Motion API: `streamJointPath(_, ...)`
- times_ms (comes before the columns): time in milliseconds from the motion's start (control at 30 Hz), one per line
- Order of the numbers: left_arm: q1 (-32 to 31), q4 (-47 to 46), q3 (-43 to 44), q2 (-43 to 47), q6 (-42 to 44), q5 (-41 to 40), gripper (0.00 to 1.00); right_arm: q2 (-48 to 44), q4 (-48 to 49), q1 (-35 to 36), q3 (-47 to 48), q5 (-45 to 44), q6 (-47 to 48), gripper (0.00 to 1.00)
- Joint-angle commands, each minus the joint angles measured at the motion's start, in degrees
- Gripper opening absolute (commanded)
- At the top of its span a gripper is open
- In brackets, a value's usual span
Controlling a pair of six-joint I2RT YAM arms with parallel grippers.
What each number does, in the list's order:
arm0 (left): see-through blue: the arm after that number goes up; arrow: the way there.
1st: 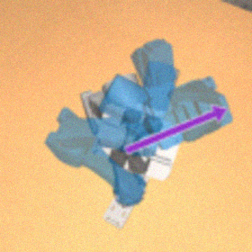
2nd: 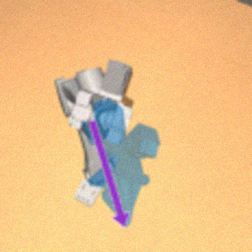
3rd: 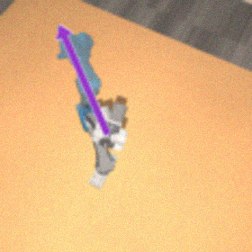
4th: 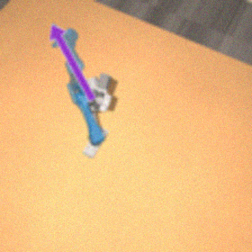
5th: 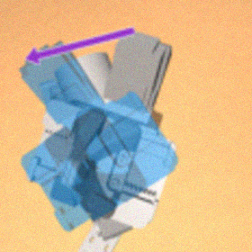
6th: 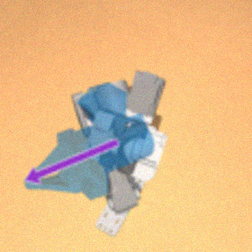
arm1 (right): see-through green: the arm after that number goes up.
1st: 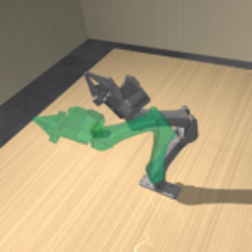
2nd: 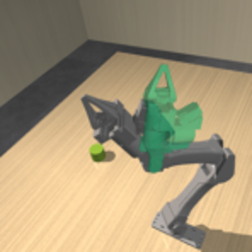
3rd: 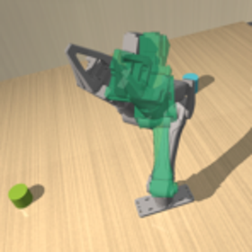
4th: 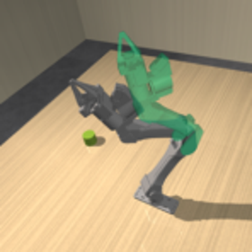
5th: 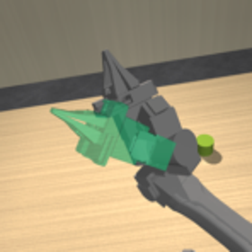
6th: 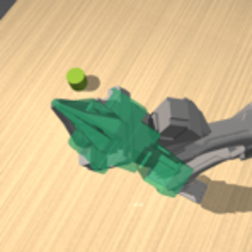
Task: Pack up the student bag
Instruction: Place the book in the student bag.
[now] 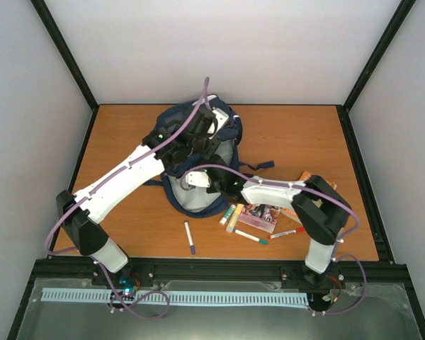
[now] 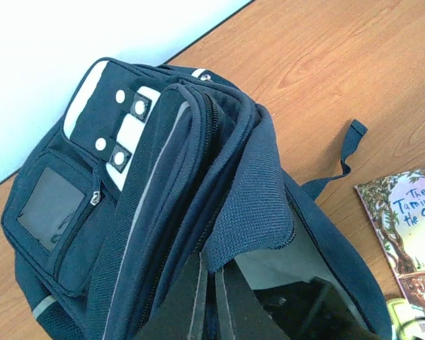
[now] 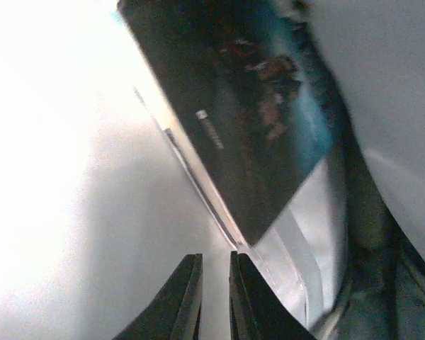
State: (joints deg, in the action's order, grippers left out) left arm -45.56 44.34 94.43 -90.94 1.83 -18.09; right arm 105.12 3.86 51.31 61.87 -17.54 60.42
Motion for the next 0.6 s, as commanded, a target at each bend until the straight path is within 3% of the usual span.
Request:
streamJointPath(0,4.0,-4.58,3.06,-0.04,-2.12,6.01,0.01,-8.35,-12.95,0.55,0.4,4.73,-13.24,0.17)
streamJointPath(300,4.78,-1.96,2.94,-5.46,-3.34,8.36,0.01,-22.04,-28.96,-3.43,-8.14,13.43,-21.47,0.24)
streamJointPath(467,4.78,-3.42,-2.28,-5.27,-4.72,9.01,0.01,-30.72,-37.44,-16.59,-7.81,26.05,-27.68,0.25)
streamJointPath(567,4.78,-3.91,-5.65,-5.5,-6.18,10.21,0.01,-35.95,-39.06,-24.45,-9.25,29.23,-29.75,0.31)
